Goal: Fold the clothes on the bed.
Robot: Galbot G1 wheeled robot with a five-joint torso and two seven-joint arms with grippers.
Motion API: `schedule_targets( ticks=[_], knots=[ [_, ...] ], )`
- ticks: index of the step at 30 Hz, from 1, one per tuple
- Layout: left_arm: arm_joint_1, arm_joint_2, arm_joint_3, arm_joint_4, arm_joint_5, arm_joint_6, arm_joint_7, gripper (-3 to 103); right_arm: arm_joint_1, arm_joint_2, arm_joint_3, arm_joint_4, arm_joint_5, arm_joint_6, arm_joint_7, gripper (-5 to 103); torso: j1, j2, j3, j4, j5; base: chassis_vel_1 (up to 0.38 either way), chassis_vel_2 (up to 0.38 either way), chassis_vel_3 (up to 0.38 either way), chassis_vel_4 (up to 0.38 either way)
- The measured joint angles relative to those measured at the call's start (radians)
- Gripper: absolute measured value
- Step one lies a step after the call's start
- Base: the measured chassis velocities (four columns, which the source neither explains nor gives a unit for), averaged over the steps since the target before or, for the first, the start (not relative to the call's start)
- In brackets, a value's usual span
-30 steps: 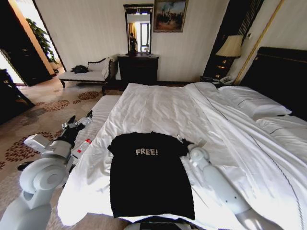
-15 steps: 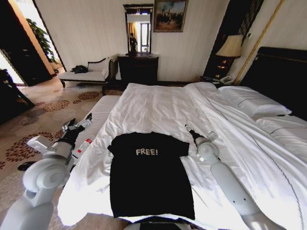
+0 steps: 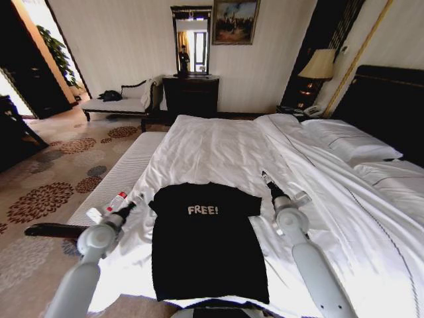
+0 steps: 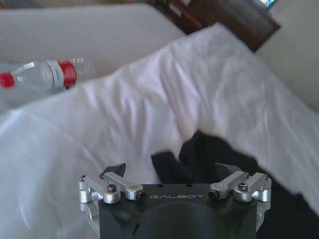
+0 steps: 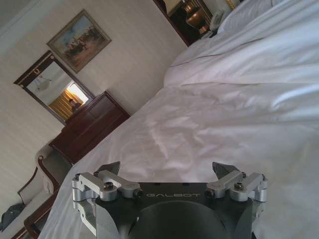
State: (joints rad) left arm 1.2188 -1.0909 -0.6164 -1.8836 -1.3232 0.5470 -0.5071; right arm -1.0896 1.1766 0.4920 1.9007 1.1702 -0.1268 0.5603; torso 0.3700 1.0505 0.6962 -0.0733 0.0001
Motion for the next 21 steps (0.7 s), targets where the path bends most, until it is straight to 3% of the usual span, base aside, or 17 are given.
schedule_targets(
  ticks=[7, 14, 21],
  knots=[
    [-0.031, -0.014, 0.001, 0.059, -0.066, -0.004, 0.015, 100, -0.008, 0.006, 0.008, -0.001, 0.012, -0.001, 0.008, 100, 0.000, 0.000, 0.000, 0.0001, 0.0000, 0.000, 0.000, 0.000, 0.000],
    [-0.039, -0.085, -0.022, 0.157, -0.136, -0.079, 0.139, 103, -0.015, 0.003, 0.014, -0.004, 0.055, -0.013, 0.029, 100, 0.000, 0.000, 0.000, 0.0002, -0.0001, 0.000, 0.000, 0.000, 0.000],
    [-0.056, -0.125, -0.022, 0.217, -0.180, -0.145, 0.225, 94, -0.014, -0.014, 0.016, -0.007, 0.060, -0.018, 0.034, 100, 0.000, 0.000, 0.000, 0.0001, 0.0000, 0.000, 0.000, 0.000, 0.000]
  ],
)
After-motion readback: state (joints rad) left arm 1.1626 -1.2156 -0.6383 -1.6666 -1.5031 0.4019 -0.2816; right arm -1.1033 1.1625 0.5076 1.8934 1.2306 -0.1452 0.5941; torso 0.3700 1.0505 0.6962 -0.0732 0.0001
